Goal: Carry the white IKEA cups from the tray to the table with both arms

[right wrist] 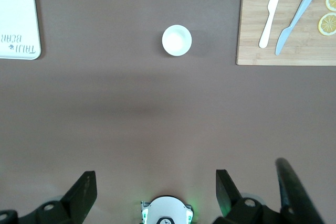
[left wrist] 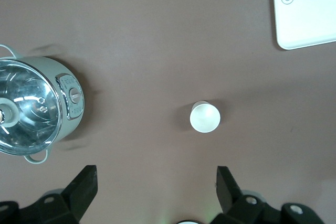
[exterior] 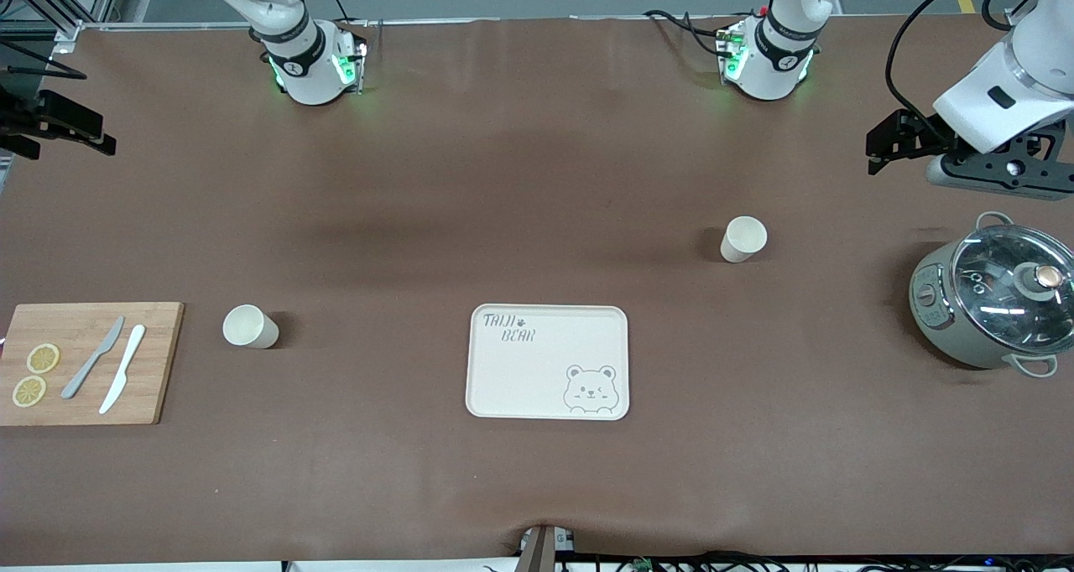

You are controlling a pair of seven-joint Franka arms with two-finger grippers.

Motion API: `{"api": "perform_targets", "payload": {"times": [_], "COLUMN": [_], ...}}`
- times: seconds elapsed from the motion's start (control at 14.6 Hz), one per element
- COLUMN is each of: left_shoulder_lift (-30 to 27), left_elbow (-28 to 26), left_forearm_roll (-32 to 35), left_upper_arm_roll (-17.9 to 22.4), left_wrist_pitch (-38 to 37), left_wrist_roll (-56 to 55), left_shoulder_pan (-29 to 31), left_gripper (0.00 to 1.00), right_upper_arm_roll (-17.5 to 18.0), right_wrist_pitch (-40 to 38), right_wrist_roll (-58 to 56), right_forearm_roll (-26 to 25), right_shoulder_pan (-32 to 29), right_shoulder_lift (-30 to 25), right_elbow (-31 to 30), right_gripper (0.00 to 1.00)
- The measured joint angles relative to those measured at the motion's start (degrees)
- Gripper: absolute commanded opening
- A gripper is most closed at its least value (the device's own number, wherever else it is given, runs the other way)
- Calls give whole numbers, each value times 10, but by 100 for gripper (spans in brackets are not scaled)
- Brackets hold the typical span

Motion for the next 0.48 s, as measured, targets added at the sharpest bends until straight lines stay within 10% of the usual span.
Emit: {"api": "perform_targets", "payload": {"times": [0.48], "left_shoulder_lift": [1], "left_elbow": [0], "left_forearm_roll": [-29], "left_upper_arm_roll": [9], "left_wrist_pitch": [0], "left_wrist_roll": [-8], "left_shoulder_pan": [0], "left_gripper": [100], "right_upper_arm_roll": [-2], "right_wrist_pitch": [23], "right_wrist_roll": [9], "right_forearm_roll": [-21], "right_shoulder_pan": [-29], "right_shoulder_lift": [1], "right_elbow": [-37], "right_gripper": [100]}}
